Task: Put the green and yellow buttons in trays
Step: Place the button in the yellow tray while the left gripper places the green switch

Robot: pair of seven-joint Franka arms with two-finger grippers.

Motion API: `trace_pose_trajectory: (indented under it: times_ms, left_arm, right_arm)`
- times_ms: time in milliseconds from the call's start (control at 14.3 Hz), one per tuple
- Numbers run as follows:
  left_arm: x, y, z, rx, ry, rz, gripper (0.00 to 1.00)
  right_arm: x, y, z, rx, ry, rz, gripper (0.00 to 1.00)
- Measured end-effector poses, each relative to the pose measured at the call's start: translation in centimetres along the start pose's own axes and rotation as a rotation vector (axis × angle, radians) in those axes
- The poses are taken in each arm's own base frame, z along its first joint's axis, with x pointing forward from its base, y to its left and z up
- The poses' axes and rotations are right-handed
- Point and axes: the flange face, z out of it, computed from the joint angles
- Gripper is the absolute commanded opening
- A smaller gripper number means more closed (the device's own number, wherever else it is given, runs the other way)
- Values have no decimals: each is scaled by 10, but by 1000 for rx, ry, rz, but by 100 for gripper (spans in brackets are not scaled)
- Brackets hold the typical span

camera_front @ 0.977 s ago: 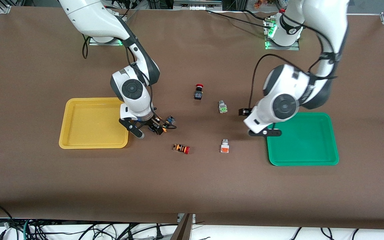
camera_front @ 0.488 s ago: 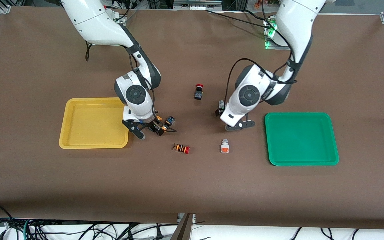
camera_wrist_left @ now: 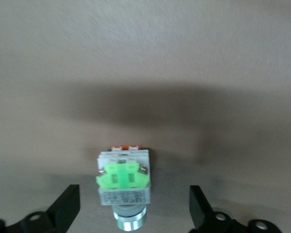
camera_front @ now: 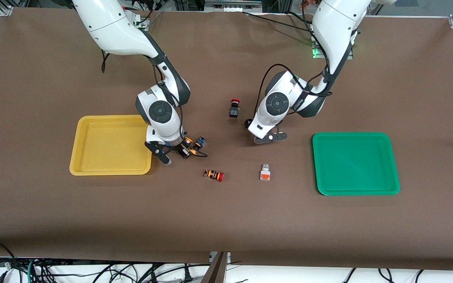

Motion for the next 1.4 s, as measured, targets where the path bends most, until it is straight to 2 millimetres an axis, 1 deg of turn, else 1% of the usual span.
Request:
trace_pose_trajectory:
  times_ms: [70, 140, 279, 419, 558, 628, 698, 767, 837, 907, 1047, 1116, 1186, 1256, 1326, 1395]
  left_arm:
    - [-2, 2, 3, 2, -2, 4, 19]
    - [-3, 2, 5, 4, -3, 5, 9]
    - [-1, 1, 5, 3, -2, 4, 0]
    - [1, 2, 1, -1, 3, 2, 0]
    - [5, -1, -7, 0, 6, -5, 0]
    - [8, -5, -16, 12, 0, -9, 0]
    - [12, -10, -30, 36, -6, -6, 0]
    - [17, -18, -49, 72, -11, 6, 0]
    - [26, -31, -72, 107, -19, 30, 0]
    - [37, -48, -96, 129, -34, 61, 0]
    - [64, -91, -138, 132, -67, 140, 1]
    - [79, -118, -151, 124, -82, 187, 1]
    - [95, -147, -160, 110, -95, 237, 1]
    - [110, -177, -164, 93, -105, 291, 1]
    - [123, -206, -165, 78, -114, 348, 1]
    - [134, -232, -163, 72, -122, 407, 1]
  right_arm:
    - [2, -1, -2, 5, 3, 2, 0]
    - [6, -2, -7, 12, 7, 5, 0]
    - [23, -3, -26, 18, 18, -7, 0]
    - [53, 4, -54, -10, 20, -70, 0]
    - [85, 17, -79, -36, 16, -172, 0]
    - [100, 25, -87, -47, 13, -215, 0]
    - [116, 34, -93, -60, 7, -257, 0]
    - [132, 45, -95, -73, 0, -302, 0]
    - [151, 58, -96, -84, -9, -345, 0]
    - [171, 75, -94, -90, -22, -383, 0]
    - [207, 110, -87, -96, -55, -450, 0]
    - [220, 127, -80, -101, -70, -475, 0]
    - [230, 144, -72, -99, -74, -496, 0]
    - [236, 160, -61, -88, -65, -518, 0]
    - [237, 175, -49, -73, -48, -538, 0]
    - [234, 188, -36, -64, -39, -550, 0]
